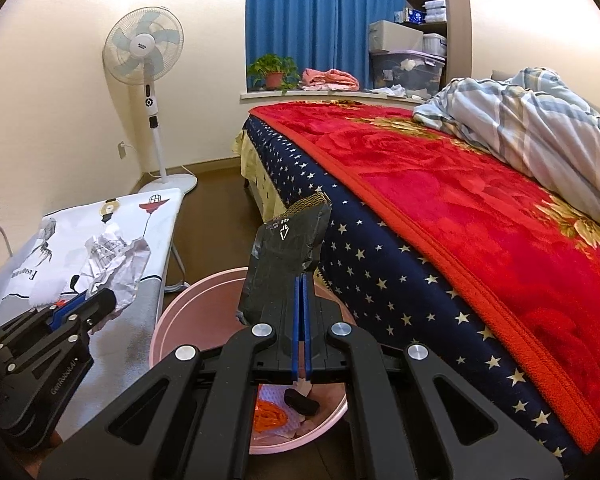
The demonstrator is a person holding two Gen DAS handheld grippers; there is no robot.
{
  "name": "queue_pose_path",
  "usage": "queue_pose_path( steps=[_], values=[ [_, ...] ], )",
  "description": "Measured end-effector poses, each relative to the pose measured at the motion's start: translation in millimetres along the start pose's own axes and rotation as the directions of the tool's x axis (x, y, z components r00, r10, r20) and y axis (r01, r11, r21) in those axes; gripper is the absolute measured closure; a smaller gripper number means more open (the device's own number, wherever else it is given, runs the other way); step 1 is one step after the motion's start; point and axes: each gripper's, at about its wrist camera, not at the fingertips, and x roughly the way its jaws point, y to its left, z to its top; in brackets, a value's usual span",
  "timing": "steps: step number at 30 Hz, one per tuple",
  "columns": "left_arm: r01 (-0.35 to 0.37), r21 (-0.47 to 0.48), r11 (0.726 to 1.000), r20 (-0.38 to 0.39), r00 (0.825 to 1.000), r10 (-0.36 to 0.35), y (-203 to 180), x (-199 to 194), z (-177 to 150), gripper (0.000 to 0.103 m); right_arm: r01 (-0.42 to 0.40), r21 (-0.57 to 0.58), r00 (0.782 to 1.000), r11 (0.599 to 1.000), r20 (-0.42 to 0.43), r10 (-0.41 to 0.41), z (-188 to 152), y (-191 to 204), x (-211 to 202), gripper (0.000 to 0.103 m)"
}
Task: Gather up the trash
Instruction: 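Carry the black pouch with the right tool while the left tool carries the paper over the bin, then open the right tool to drop the pouch while the left tool drops the paper into the bin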
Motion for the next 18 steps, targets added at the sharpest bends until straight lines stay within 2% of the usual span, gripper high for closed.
queue_pose_path(
  steps=[18],
  values=[
    [0.037,-0.013,0.999,-0.051,0.998,-0.038,-9,25,-4,0.091,0.03,0.018,0.998,0.999,-0.049,-0.029,-2,-8,20,0.101]
  ],
)
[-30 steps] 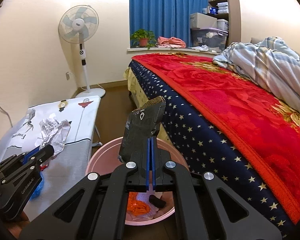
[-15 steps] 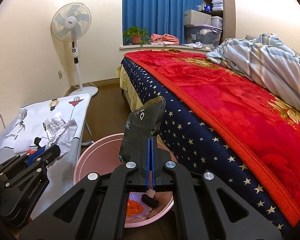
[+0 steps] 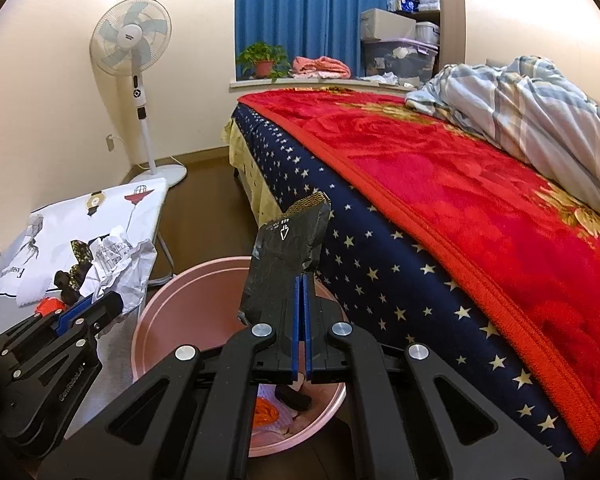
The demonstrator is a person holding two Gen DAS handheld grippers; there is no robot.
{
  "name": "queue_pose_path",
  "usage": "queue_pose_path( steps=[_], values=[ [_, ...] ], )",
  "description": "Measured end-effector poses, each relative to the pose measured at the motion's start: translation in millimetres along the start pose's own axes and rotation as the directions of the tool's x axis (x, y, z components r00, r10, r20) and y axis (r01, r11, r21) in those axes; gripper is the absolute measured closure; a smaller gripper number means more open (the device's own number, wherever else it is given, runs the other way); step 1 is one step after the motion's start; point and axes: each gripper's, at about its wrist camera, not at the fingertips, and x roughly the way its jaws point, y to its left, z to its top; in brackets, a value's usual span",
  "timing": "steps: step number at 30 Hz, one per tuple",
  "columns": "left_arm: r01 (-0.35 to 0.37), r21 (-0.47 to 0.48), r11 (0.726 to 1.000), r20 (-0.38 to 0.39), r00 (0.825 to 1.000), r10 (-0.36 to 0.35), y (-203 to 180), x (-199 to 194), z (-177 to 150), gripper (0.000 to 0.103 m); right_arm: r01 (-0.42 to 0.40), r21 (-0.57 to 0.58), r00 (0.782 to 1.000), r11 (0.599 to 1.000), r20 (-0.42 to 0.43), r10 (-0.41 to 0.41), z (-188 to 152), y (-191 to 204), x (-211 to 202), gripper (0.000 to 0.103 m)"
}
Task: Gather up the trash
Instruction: 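Open the right tool to drop the pouch while the left tool drops the paper into the bin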
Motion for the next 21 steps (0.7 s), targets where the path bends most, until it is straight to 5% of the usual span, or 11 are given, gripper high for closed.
queue_pose_path(
  steps=[1,4,7,11,21],
  values=[
    [0.006,-0.004,1.0,-0.007,1.0,-0.006,1,2,0,0.09,-0.002,0.002,1.0,1.0,-0.006,0.002,0,-1,2,0.099],
    [0.022,-0.023,0.999,-0.043,0.999,-0.023,3,9,-3,0.063,0.008,0.004,1.0,1.0,-0.029,-0.008,-2,-1,6,0.097],
    [0.007,-0.013,1.0,-0.037,0.999,-0.007,3,7,-5,0.063,0.014,0.01,0.999,1.0,-0.045,-0.014,-4,-4,9,0.096],
    [-0.003,-0.009,1.0,-0.019,1.0,0.002,7,-2,-3,0.063,0.017,0.026,0.998,1.0,-0.053,-0.016,-6,-7,9,0.064],
    [-0.042,-0.023,0.999,0.012,0.999,0.042,29,-30,-3,0.063,-0.022,0.014,0.999,1.0,-0.025,0.022,-8,0,-6,0.06]
  ],
)
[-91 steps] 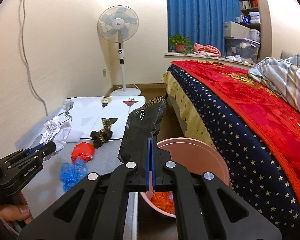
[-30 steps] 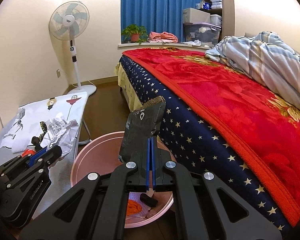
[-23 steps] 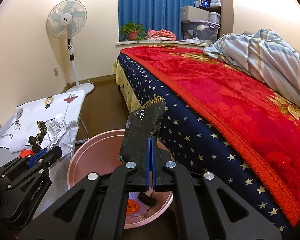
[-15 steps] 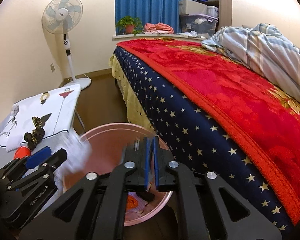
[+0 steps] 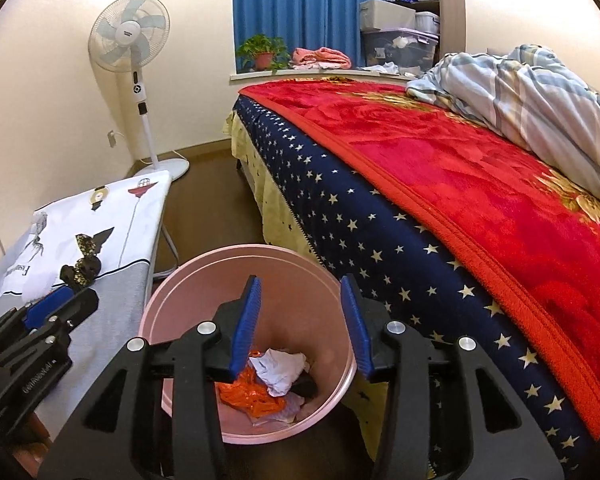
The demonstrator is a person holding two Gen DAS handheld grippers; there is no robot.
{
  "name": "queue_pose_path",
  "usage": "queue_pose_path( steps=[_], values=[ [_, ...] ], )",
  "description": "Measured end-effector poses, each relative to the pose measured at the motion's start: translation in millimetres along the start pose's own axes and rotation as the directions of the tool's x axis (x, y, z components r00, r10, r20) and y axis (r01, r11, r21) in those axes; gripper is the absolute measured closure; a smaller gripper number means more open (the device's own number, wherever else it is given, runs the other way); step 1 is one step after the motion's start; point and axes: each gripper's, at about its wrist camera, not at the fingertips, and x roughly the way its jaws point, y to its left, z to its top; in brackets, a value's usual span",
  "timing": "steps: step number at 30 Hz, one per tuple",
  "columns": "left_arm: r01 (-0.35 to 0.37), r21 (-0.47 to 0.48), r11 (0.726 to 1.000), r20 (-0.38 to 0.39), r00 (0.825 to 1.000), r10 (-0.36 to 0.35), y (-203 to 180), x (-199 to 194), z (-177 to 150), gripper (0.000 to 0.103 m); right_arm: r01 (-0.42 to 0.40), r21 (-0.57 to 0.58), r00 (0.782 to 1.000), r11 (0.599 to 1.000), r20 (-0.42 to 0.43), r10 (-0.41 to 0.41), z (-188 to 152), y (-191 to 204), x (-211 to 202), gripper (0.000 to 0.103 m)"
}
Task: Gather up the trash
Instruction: 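Open the right tool to drop the pouch while the left tool drops the paper into the bin, then move both tools back to the ironing board toward the red and blue bags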
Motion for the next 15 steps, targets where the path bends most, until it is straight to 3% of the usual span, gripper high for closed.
queue_pose_path(
  steps=[15],
  values=[
    [-0.05,-0.041,0.998,0.05,0.997,0.052,39,-50,-4,0.063,-0.069,-0.047,0.997,0.996,0.033,0.071,-3,26,-26,0.056]
  ],
)
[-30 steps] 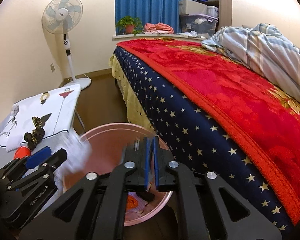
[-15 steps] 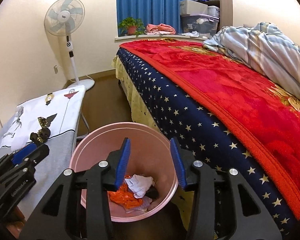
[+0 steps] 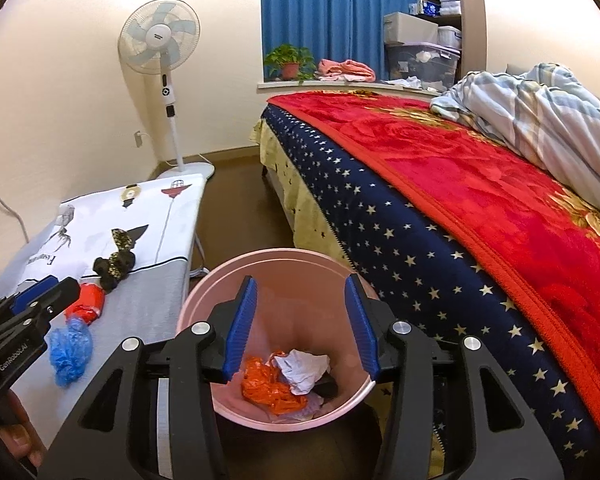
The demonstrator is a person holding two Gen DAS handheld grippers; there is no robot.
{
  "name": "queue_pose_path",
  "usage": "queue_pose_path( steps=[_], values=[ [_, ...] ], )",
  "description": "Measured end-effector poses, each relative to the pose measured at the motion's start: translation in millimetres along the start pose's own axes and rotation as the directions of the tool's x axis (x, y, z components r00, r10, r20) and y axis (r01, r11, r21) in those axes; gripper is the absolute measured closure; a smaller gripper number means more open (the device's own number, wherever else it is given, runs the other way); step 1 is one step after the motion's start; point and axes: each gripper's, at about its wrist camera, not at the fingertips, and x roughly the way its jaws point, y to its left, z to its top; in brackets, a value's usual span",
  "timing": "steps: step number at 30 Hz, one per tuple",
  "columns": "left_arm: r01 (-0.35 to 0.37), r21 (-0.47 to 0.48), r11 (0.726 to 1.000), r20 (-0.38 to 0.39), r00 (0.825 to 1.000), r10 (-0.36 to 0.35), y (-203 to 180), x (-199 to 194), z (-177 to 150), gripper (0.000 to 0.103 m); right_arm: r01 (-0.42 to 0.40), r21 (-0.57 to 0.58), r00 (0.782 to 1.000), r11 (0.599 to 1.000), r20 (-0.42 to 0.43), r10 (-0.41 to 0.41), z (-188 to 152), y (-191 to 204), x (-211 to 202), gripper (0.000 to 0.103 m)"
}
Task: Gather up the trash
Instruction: 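Move both tools back to the ironing board toward the red and blue bags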
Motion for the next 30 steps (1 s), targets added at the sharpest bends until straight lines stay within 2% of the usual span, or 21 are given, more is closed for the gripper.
queue_pose_path(
  steps=[8,18,24,30],
  values=[
    [-0.046,-0.056,0.997,0.01,0.999,0.046,38,-23,-5,0.063,-0.051,-0.034,0.999,0.998,0.018,0.052,-1,26,-10,0.056],
    [-0.13,-0.155,0.979,0.005,0.991,0.133,95,-44,-16,0.063,-0.127,-0.053,0.992,0.99,0.01,0.128,-4,64,-9,0.056],
    [-0.211,-0.184,0.96,0.006,0.976,0.216,123,-55,-18,0.063,-0.205,-0.084,0.979,0.975,-0.016,0.204,-9,97,-2,0.056],
    [-0.246,-0.223,0.943,0.013,0.967,0.255,140,-60,-17,0.063,-0.294,-0.115,0.956,0.949,-0.054,0.289,-15,136,9,0.056]
  ],
)
